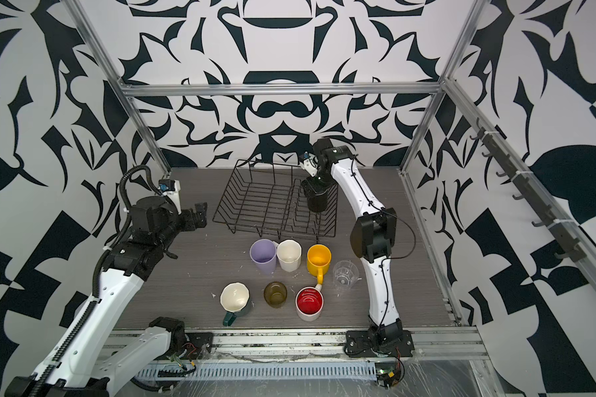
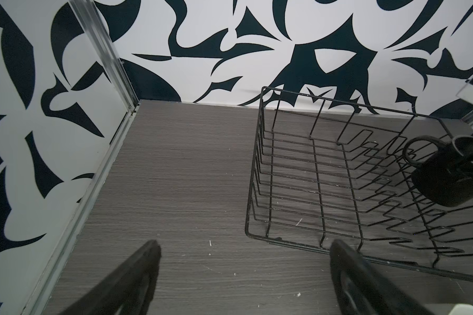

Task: Load cups into a dish rack
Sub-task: Place the cup upside down at the dish rack.

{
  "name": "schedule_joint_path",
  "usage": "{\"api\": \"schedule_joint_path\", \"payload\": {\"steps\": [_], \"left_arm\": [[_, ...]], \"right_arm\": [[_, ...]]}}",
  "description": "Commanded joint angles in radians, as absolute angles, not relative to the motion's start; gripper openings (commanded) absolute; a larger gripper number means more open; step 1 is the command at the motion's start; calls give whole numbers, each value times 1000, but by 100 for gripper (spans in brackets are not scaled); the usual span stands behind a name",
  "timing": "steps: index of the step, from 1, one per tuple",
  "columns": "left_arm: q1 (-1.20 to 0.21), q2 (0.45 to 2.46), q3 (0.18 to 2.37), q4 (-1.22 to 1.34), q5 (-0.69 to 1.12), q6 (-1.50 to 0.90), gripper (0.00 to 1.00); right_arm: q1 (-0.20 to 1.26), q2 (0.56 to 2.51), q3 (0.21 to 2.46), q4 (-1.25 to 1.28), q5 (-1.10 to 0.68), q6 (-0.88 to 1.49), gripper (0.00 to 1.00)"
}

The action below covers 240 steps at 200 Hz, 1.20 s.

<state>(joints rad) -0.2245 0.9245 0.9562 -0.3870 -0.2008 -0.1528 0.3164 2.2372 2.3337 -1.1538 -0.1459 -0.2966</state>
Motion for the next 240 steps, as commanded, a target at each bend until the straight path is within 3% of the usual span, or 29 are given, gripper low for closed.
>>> {"api": "schedule_joint_path", "payload": {"steps": [1,240], "left_arm": [[-221,920,953,-402,-193,-161,99],[-219,940,953,-402,-204,-156,99]], "right_arm": [[310,2158,2345,-1068,-160,-335,10],[297,2300,2362,-933,-110,-395,7]]}}
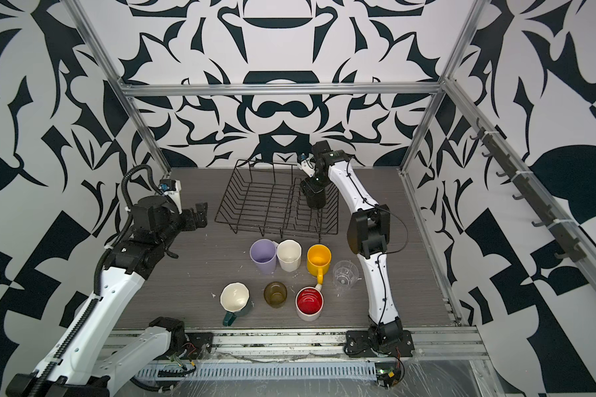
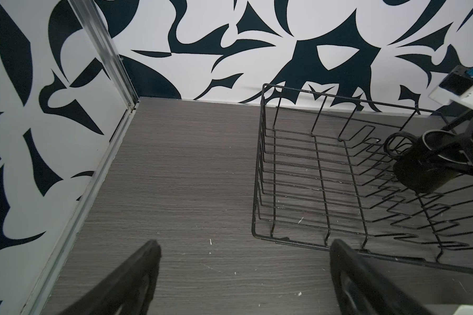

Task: Load cups into a dish rack
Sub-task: Place the cup upside down at the dish rack.

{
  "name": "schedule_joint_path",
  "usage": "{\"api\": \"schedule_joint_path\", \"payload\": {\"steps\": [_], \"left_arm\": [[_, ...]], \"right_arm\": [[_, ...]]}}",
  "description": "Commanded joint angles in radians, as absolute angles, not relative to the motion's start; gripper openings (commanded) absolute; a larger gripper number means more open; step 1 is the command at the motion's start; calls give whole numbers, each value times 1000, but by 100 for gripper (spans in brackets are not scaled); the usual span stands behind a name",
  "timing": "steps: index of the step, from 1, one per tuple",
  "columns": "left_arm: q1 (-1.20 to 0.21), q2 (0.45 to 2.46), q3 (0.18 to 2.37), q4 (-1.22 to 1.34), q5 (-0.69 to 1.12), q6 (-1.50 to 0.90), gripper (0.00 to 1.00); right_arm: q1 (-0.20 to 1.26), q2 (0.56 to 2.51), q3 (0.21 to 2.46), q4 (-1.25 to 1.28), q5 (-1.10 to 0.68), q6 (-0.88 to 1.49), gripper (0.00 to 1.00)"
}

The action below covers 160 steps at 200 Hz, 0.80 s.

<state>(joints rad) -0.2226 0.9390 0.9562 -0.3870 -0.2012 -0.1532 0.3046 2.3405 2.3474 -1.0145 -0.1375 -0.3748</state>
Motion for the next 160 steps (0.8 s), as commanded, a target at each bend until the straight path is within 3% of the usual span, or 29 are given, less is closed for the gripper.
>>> {"api": "schedule_joint_path", "payload": {"steps": [1,15,29,59,79,160], "left_arm": [[-218,940,953,-403,-204,-155,99],[-218,942,953,-403,-204,-156,99],[-216,942,953,-402,-205,-156,99],[-216,942,953,-403,-206,-155,99],[-215,943,953,-402,-203,-156,99],[-215,943,953,-404,-201,-158,99]], "right_arm": [[296,2301,2362,-933,-110,-396,7],[298,2310,2359,-932,-109,-396,9],[298,2313,2351,-929,-107,-394,17],[297,2300,2308,-920,-110,-390,50],[297,2282,2274,-913,-110,-391,61],[299,2222,2251,-924,-107,-366,78]]}}
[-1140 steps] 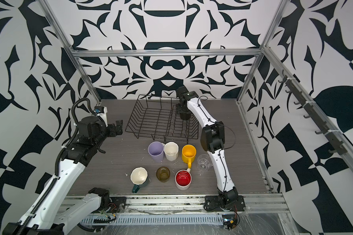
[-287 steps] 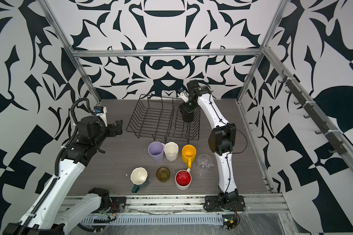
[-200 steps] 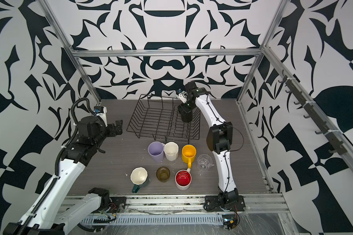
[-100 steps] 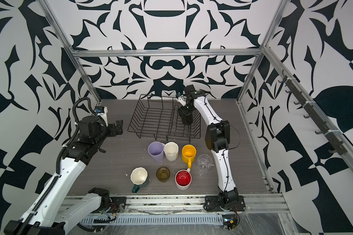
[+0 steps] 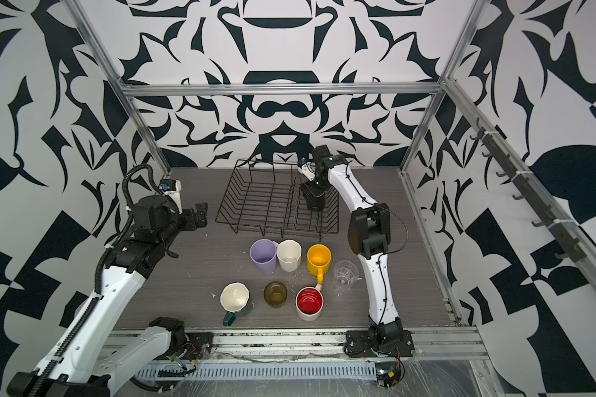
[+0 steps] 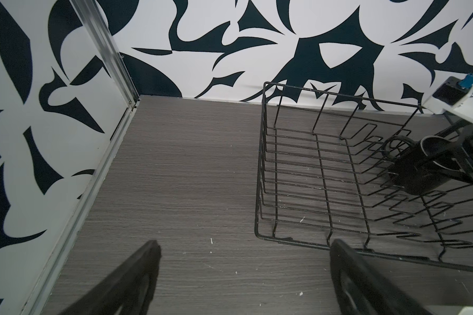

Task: Load cups into a dish rack
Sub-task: Place the cup upside down at the dish rack.

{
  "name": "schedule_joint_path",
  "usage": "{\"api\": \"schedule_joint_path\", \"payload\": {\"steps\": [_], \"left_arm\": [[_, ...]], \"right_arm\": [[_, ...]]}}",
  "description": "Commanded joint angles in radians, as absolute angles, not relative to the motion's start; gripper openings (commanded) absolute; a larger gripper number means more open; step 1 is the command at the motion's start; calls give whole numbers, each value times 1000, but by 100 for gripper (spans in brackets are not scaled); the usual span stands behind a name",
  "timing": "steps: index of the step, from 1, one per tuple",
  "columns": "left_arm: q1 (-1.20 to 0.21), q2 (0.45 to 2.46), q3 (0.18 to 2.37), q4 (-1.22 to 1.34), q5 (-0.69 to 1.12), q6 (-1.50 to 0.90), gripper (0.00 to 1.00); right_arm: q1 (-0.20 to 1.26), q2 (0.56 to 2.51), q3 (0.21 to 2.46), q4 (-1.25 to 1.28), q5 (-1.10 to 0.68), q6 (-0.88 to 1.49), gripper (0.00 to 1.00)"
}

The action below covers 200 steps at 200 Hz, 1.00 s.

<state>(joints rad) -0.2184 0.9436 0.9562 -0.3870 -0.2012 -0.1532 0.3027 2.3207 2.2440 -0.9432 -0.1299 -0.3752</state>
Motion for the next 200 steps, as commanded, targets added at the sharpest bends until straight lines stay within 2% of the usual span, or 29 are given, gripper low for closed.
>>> {"api": "schedule_joint_path", "payload": {"steps": [1,36,105,132,154,200], "left_arm": [[-215,943,953,-404,-201,-157,99],[-215,941,953,-403,-199,-157,99],[-215,939,953,-404,-198,-158,99],[-215,941,952,-404,-196,-159,99],[-215,942,953,-403,-196,-159,99],[-213,937,953,-402,-193,-161,99]], "right_arm": [[299,2221,2252,-924,-107,-364,78],[302,2218,2289,-950,-109,-349,98],[302,2190,2347,-962,-87,-238,97],[300,2154,2393,-1019,46,-107,90],[276,2108,2358,-1094,102,13,76],[233,1916,1986,-1004,101,127,63]]}}
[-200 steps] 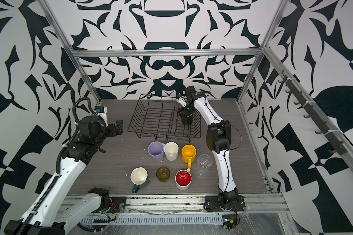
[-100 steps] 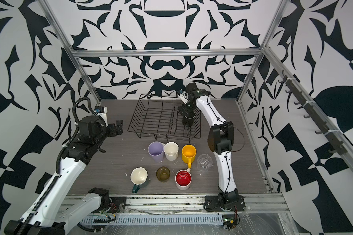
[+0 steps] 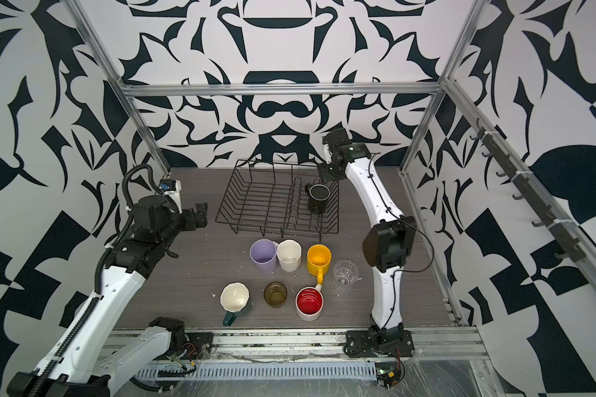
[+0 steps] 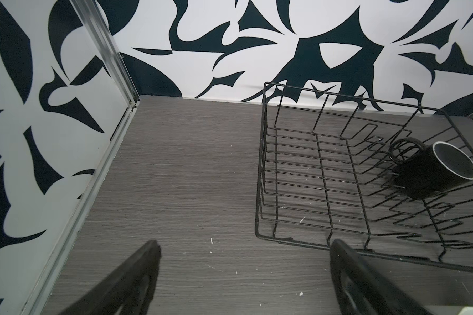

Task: Load cups into a dish rack
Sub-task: Place the cup upside down at the dish rack, then rotate the dish rack at the top-center of the table.

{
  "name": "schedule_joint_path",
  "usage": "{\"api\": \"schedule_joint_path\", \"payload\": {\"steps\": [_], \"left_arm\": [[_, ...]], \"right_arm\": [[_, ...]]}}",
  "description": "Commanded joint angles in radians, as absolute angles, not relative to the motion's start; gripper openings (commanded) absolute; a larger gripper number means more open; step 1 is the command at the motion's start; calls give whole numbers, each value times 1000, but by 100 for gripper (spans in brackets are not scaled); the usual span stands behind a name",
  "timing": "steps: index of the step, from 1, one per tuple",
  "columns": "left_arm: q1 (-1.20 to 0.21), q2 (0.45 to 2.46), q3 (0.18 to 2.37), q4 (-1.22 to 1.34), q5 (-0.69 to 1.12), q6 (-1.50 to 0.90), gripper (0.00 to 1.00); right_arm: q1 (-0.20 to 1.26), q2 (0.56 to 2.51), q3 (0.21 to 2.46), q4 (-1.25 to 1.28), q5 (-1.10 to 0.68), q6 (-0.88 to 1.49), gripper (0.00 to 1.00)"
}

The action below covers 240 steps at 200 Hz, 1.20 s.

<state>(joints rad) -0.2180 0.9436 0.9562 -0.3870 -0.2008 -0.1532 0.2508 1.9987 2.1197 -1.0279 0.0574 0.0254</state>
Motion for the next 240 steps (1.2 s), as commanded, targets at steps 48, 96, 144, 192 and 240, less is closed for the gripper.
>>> {"api": "schedule_joint_path", "payload": {"steps": [48,96,144,192,240], "left_arm": [[-213,931,952,-402,-185,-164,99],[-212,925,952,-402,-183,-163,99],[-213,919,950,-403,-186,-164,99],[-213,922,950,-402,-187,-164,99],[-213,926,949,-402,-192,-163,99]], "right_arm": [[206,1880,1828,-917,2,173,52],[206,1949,1832,-904,-17,199,44],[198,2005,1854,-893,43,206,33],[188,2058,1908,-879,12,203,13],[188,2127,2016,-900,1,188,7]]}}
